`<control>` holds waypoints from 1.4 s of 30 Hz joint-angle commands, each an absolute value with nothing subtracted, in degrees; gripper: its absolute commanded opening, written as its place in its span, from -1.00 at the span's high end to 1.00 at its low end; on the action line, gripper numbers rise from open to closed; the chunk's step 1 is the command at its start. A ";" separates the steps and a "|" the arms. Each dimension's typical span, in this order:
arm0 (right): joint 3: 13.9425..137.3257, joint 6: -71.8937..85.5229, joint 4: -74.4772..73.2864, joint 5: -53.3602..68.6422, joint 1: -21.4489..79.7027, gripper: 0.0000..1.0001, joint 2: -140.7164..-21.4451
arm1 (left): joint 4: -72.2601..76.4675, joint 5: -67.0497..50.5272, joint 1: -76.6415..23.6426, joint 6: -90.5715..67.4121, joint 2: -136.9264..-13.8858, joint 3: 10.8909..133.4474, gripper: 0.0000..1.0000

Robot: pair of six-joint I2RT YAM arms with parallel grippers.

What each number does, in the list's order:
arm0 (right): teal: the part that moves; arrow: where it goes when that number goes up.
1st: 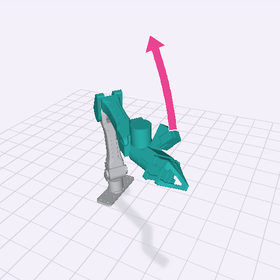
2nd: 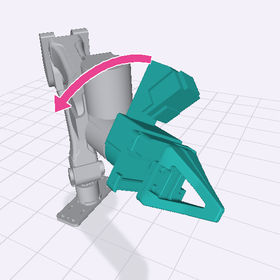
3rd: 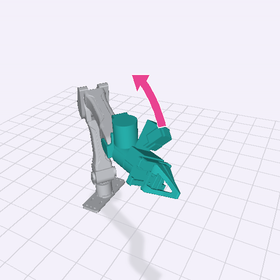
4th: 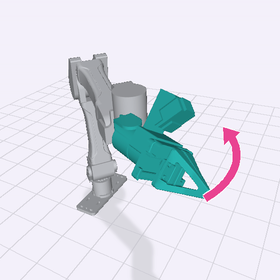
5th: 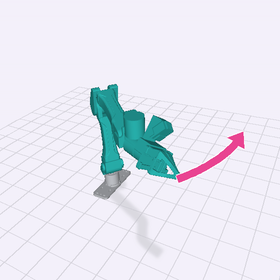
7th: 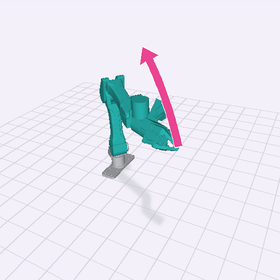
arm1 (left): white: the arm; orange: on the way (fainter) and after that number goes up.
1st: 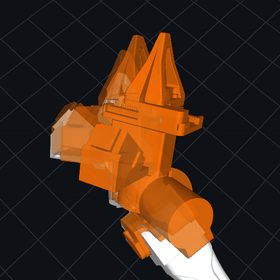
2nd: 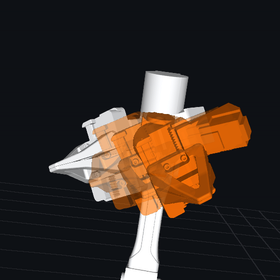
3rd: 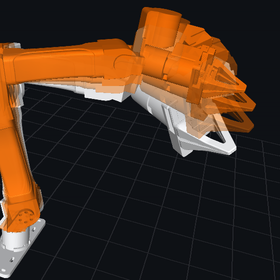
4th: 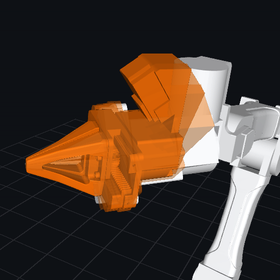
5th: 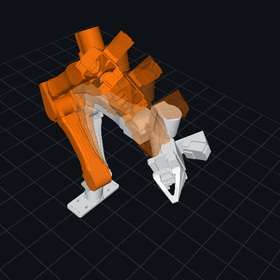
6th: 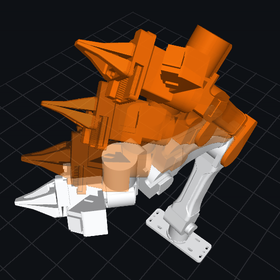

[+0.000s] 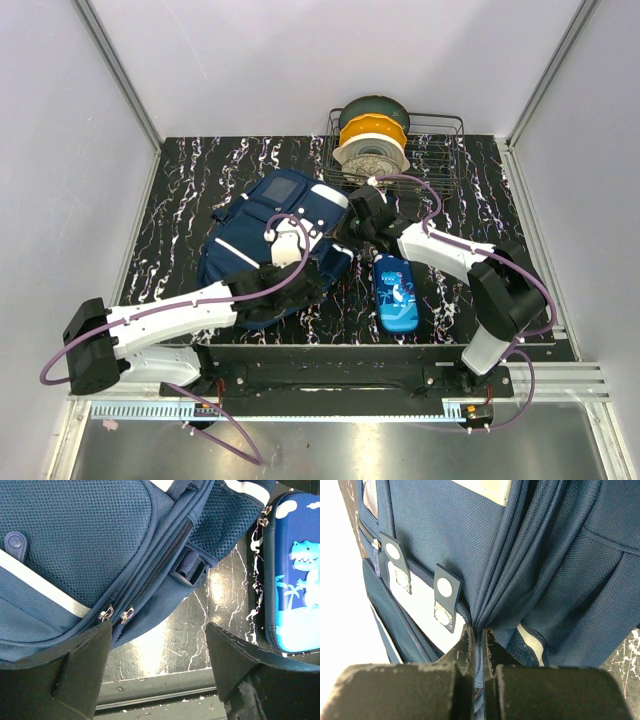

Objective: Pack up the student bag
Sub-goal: Unzip the student bag at the center of the board.

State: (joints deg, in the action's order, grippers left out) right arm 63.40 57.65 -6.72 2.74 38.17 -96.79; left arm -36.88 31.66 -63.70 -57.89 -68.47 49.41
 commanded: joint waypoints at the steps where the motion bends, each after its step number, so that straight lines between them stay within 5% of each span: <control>1: 63.81 55.81 -7.38 4.75 38.06 1.00 -95.54 | -34.99 32.00 -63.54 -56.60 -69.69 49.31 -0.58; 19: 63.63 55.55 -7.73 4.48 38.14 1.00 -94.83 | -39.90 31.47 -63.02 -56.51 -75.41 51.42 -0.50; 21: 63.63 55.55 -7.73 4.48 38.14 1.00 -94.83 | -40.60 31.46 -63.02 -56.78 -75.41 51.42 -0.26; 27: 63.90 55.55 -7.73 4.66 38.06 1.00 -95.01 | -41.74 31.64 -62.93 -56.78 -75.15 51.15 -0.11; 32: 63.98 55.55 -7.73 4.75 38.14 1.00 -95.01 | -42.80 31.55 -62.84 -56.86 -75.15 50.63 0.21; 35: 63.98 55.46 -7.82 4.57 38.14 1.00 -95.10 | -42.63 31.46 -62.75 -56.87 -74.71 50.01 0.20; 39: 64.16 55.46 -7.82 4.75 38.15 1.00 -95.27 | -42.37 30.94 -62.49 -56.95 -75.14 49.83 -0.14; 42: 64.34 55.37 -7.91 4.83 38.14 1.00 -95.27 | -41.31 30.32 -62.49 -56.87 -75.76 49.57 -0.08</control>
